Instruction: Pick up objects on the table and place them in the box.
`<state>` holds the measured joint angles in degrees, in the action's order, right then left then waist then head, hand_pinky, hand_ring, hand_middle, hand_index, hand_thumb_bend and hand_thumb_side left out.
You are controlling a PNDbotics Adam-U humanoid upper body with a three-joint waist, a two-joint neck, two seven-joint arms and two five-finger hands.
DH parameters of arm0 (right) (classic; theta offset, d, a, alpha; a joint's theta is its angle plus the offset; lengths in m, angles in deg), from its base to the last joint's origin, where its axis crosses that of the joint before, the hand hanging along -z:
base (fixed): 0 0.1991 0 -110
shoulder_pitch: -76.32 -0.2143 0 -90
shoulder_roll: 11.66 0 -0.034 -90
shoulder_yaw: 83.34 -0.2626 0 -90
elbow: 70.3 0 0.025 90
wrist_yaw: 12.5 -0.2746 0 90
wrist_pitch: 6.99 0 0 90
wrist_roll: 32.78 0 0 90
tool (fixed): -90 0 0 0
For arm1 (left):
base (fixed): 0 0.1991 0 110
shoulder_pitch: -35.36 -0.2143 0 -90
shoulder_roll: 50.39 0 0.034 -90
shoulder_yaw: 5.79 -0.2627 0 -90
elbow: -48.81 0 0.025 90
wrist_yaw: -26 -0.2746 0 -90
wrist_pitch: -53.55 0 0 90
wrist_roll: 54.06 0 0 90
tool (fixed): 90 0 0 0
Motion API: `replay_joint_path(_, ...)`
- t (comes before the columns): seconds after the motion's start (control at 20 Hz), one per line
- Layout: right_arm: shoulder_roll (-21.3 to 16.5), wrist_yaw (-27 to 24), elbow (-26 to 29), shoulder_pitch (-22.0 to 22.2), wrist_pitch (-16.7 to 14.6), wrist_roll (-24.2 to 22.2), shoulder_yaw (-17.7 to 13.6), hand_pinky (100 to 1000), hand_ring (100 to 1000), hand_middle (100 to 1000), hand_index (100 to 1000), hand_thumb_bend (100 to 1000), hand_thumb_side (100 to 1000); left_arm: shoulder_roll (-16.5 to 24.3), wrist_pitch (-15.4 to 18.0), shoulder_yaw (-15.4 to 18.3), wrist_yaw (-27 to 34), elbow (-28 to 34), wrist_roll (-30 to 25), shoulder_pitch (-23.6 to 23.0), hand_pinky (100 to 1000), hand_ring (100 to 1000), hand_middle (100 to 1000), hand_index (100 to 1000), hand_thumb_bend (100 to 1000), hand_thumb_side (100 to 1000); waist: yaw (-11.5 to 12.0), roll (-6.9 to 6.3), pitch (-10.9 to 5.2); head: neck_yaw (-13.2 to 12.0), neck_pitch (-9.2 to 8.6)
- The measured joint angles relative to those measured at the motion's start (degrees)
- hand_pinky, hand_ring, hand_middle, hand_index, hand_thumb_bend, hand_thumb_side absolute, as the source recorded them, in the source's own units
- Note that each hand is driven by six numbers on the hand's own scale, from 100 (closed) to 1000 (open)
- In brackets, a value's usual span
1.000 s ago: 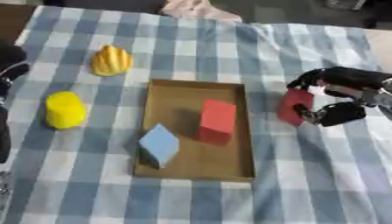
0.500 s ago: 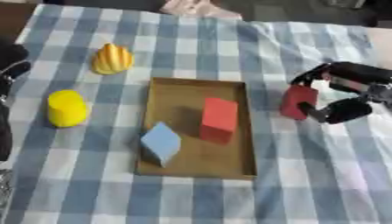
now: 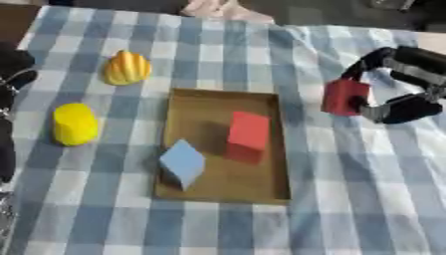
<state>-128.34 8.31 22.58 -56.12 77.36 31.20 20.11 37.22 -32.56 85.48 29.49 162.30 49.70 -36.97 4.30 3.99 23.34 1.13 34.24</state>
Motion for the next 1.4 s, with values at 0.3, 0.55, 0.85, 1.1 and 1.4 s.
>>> replay_joint_path(0.3, -0.1, -2.7, 3.6, -5.5, 0.4, -2.5, 1.3, 838, 810, 354, 602, 100, 198, 0.0, 0.1, 0.0, 0.0, 0.0, -0.2, 0.0, 824, 789, 681, 791, 136, 817, 0.1, 0.18, -0.15, 0.7, -0.02)
replay_joint_path(0.55, 3.1, -2.4, 1.6, -10.6, -0.2, -5.4, 4.5, 841, 814, 355, 606, 100, 198, 0.0, 0.2, 0.0, 0.0, 0.0, -0.5, 0.5, 824, 790, 682, 791, 136, 815, 1.2, 0.46, -0.19, 2.0, -0.57)
replay_joint_path(0.85, 8.3, -1.7, -2.6, -15.0, -1.5, -7.3, 6.6, 842, 813, 348, 601, 100, 198, 0.0, 0.4, -0.4, 0.0, 0.0, -0.9, 1.3, 824, 790, 683, 791, 136, 807, 3.1, 1.13, -0.19, 3.6, -1.00)
replay_joint_path(1.1, 12.5, 0.7, -6.3, -17.8, -2.9, -7.3, 7.4, 835, 808, 348, 598, 100, 198, 0.0, 1.1, -0.4, 0.2, 0.0, -1.2, 2.6, 825, 790, 684, 791, 129, 791, 5.0, 1.37, -0.05, 5.3, -1.10)
replay_joint_path(1.4, 16.5, 6.3, -11.5, -19.5, -5.5, -5.1, 7.9, 833, 806, 347, 596, 100, 198, 0.0, 2.2, -0.7, 0.3, 0.0, -1.5, 3.8, 825, 790, 684, 791, 126, 788, 6.0, 1.36, 0.28, 7.2, -1.10)
